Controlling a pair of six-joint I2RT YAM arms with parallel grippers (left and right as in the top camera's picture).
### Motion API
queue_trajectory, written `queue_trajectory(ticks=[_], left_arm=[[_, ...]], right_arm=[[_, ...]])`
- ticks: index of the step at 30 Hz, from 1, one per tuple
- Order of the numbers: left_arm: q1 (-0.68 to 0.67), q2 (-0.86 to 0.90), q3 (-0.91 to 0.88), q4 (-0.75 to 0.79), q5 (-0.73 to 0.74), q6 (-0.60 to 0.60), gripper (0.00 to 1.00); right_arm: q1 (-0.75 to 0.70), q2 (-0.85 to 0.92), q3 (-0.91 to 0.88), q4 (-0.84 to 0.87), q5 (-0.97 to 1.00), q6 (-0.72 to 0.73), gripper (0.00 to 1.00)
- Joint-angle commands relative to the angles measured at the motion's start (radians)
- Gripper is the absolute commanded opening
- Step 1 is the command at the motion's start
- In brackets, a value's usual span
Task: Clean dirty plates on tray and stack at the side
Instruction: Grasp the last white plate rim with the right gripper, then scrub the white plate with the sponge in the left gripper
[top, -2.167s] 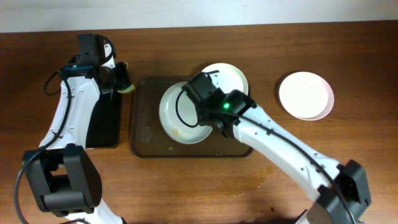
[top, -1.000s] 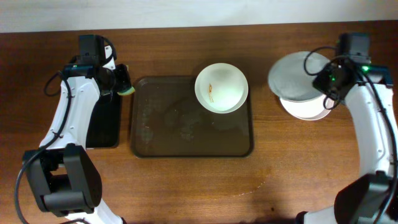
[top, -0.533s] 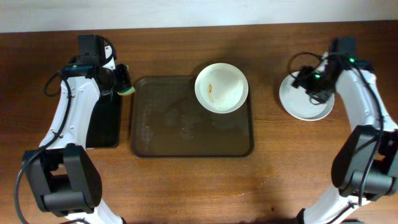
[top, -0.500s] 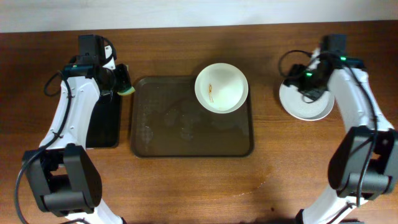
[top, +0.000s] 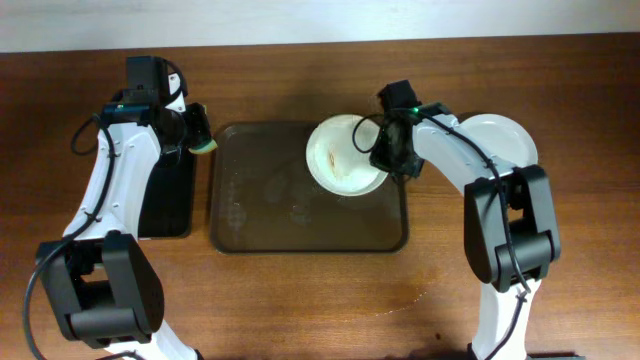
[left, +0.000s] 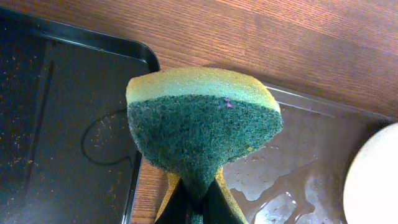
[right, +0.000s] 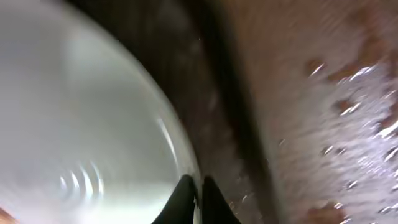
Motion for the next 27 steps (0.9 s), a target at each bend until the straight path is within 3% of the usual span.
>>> queue_trajectory(ticks=[1,4,5,7,8,9,11,14,16,17,19,20,22,24,27], left_arm=[[-0.002,-0.004,-0.001,0.002,-0.007,-0.009,0.01],[-0.002,-0.004,-0.001,0.002,-0.007,-0.009,0.01],[-0.002,-0.004,-0.001,0.002,-0.007,-0.009,0.01],[-0.002,-0.004,-0.001,0.001,-0.007,-0.009,0.01],[-0.002,-0.004,-0.001,0.001,-0.007,-0.009,0.01],[-0.002,-0.004,-0.001,0.001,-0.007,-0.009,0.01],[-0.002,-0.004,-0.001,0.001,-0.007,-0.009,0.01],[-0.002,-0.004,-0.001,-0.002,-0.006,-0.009,0.01],[-0.002,-0.004,-0.002,-0.006,-0.006,-0.009,0.01],[-0.002,-0.004,-0.005,-0.006,-0.002,-0.009,0.01],[-0.002,-0.004,-0.018,-0.006,0.045,-0.009,0.01],[-0.002,-0.004,-0.031,-0.006,0.075,-0.009,0.01],[-0.016,-0.004,-0.069,-0.009,0.134,-0.008,0.01],[-0.046,-0.004,-0.099,-0.008,0.145,-0.001,0.01],[-0.137,-0.004,-0.155,0.023,0.144,0.007,0.01]], right_arm=[[0.072,0.018,0.006,-0.077,-0.023,0.012,0.04],[0.137,0.018,0.007,-0.113,-0.023,0.012,0.05],[0.141,0.017,0.012,-0.111,-0.023,0.010,0.13],[0.133,0.017,0.050,-0.111,-0.024,-0.096,0.53],[0.122,0.017,0.068,-0.099,-0.024,-0.135,0.68],[0.106,0.017,0.073,-0.061,-0.029,-0.176,0.74],[0.076,0.028,0.072,0.044,-0.114,-0.323,0.73],[0.057,0.069,0.072,0.056,-0.217,-0.393,0.61],[0.051,0.104,0.072,0.019,-0.281,-0.399,0.60],[0.049,0.127,0.071,0.005,-0.324,-0.412,0.53],[0.048,0.145,0.070,-0.005,-0.340,-0.411,0.29],[0.048,0.156,0.070,-0.007,-0.360,-0.410,0.24],[0.050,0.162,0.069,-0.010,-0.376,-0.391,0.17],[0.050,0.161,0.069,-0.010,-0.376,-0.344,0.04],[0.058,0.162,0.069,-0.004,-0.375,-0.324,0.04]])
